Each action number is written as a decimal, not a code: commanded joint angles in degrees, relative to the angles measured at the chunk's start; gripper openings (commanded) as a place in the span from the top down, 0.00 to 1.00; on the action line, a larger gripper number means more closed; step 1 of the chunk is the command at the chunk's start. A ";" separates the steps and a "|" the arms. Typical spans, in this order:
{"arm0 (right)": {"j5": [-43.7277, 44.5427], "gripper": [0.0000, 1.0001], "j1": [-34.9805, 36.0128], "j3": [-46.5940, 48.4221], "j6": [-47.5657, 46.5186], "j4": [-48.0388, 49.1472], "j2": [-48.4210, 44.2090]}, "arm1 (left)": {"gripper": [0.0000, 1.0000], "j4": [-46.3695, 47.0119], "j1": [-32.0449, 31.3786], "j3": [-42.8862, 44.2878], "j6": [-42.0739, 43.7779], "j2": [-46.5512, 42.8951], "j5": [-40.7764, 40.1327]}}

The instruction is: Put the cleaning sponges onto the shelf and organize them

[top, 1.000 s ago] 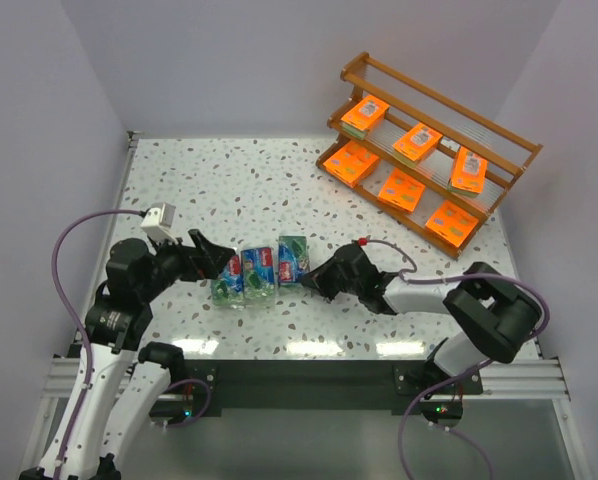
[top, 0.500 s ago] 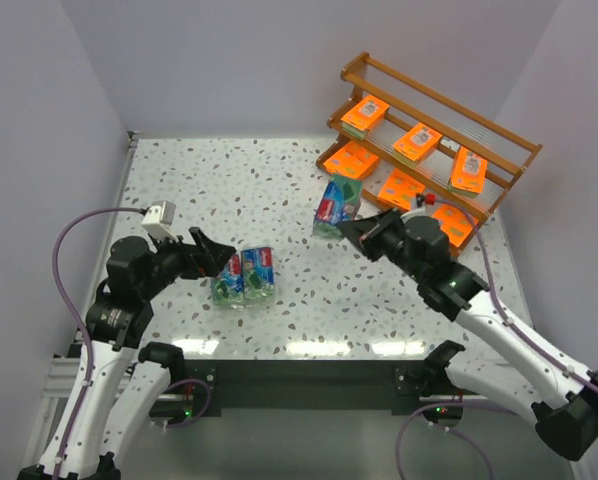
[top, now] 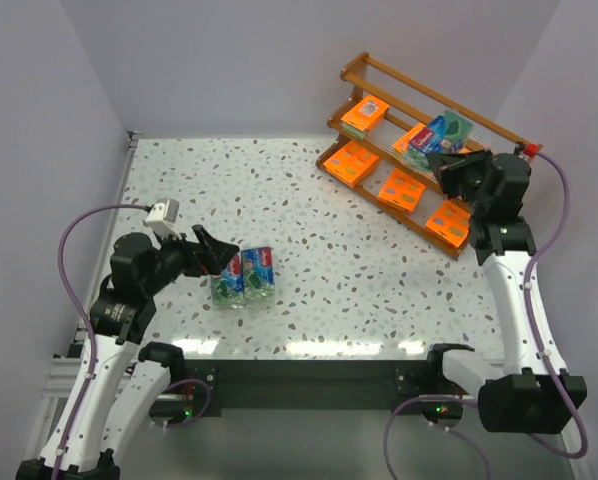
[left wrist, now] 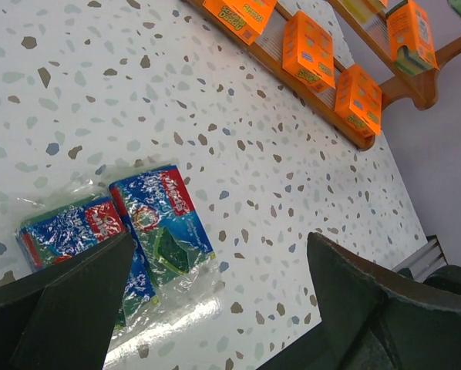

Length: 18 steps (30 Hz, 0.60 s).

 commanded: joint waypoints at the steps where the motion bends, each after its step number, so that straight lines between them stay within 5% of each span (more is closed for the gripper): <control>1: -8.28 1.00 -7.15 4.30 -0.97 6.70 1.60 | 0.00 3.04 -0.11 1.50 -0.42 -0.10 1.11; 7: -15.24 1.00 -17.00 2.72 3.51 18.65 4.50 | 0.00 3.30 -0.11 1.94 -0.33 0.51 1.28; 18: -22.28 1.00 -26.15 5.88 6.42 24.46 13.20 | 0.00 4.70 -0.11 1.85 -0.68 2.01 1.46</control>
